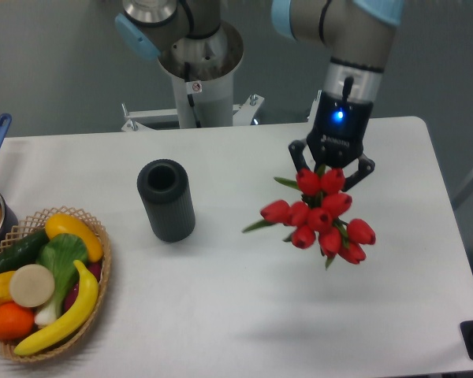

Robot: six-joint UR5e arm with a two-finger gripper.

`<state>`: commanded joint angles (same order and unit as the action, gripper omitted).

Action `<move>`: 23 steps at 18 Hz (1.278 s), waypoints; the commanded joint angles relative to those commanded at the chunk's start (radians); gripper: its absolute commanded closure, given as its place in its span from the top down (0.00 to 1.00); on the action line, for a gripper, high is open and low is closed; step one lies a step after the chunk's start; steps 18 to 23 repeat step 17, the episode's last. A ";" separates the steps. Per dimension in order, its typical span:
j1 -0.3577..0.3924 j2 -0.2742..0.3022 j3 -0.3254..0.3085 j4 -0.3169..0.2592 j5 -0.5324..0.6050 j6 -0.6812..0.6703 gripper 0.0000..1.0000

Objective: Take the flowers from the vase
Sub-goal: 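Carry the tulip bunch away from the vase over the open table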

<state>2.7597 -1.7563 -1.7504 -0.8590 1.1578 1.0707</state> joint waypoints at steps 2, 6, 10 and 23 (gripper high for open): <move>-0.025 -0.021 0.017 0.000 0.055 0.009 0.02; -0.117 -0.052 0.025 -0.011 0.256 0.037 0.04; -0.161 -0.075 0.029 -0.035 0.356 0.038 0.03; -0.190 -0.095 0.032 -0.069 0.427 0.040 0.02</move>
